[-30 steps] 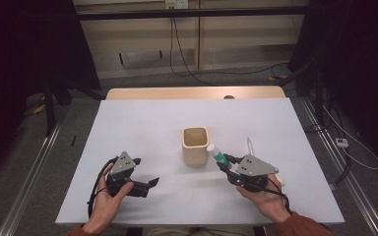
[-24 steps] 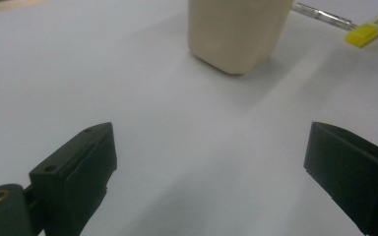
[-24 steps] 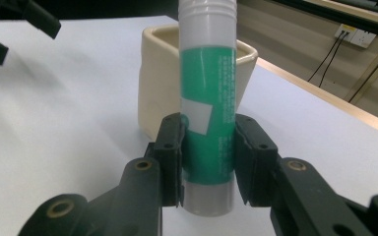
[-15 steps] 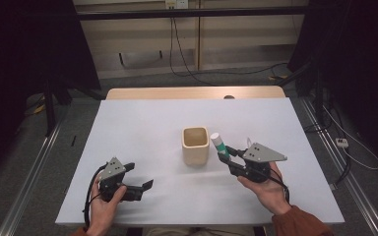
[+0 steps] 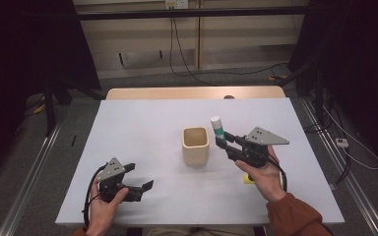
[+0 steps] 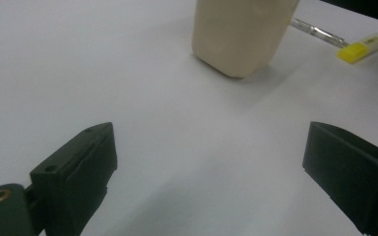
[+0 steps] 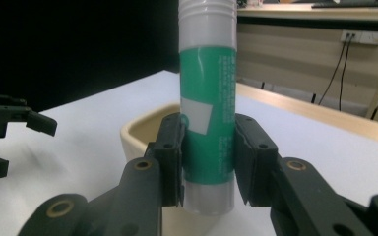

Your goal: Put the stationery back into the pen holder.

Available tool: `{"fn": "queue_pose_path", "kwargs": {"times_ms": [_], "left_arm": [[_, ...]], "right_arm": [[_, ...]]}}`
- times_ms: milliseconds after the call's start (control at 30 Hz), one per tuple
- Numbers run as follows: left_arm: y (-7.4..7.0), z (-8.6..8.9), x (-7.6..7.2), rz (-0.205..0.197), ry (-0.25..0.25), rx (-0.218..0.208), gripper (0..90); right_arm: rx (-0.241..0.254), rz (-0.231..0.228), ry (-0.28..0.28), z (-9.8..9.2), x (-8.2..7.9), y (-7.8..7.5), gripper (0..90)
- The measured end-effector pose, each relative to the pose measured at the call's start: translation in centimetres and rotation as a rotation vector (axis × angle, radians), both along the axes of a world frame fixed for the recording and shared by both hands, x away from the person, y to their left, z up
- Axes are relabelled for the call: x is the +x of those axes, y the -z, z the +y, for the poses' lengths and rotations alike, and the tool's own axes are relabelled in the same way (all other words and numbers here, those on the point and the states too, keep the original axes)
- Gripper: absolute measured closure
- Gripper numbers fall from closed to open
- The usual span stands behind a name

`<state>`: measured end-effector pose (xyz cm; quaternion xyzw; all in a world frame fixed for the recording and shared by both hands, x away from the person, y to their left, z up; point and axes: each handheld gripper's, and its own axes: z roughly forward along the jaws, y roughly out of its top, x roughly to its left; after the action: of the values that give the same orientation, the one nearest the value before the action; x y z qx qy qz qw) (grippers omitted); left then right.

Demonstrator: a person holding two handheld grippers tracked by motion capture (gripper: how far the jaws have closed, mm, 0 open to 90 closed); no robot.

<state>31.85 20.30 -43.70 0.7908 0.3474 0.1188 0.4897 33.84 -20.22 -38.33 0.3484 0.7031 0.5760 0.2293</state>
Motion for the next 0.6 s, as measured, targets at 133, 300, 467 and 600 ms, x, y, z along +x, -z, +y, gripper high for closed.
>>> {"fn": "queue_pose_path", "kwargs": {"times_ms": [133,300,467,600], "left_arm": [[0.0,0.3,0.0,-0.002,-0.017,-0.008,6.2],[0.0,0.3,0.1,-0.007,-0.004,-0.004,6.2],[0.0,0.2,0.0,-0.013,-0.004,0.001,6.2],[0.0,0.1,0.0,-0.021,0.010,0.006,6.2]], "right_arm": [[0.029,-0.042,-0.016,0.4,0.9,-0.9,67.0],[0.051,-0.057,-0.028,1.5,2.0,-1.5,67.0],[0.059,-0.054,-0.051,3.0,2.9,-1.5,66.9],[0.051,-0.039,-0.063,4.3,3.8,-1.1,66.9]]}}
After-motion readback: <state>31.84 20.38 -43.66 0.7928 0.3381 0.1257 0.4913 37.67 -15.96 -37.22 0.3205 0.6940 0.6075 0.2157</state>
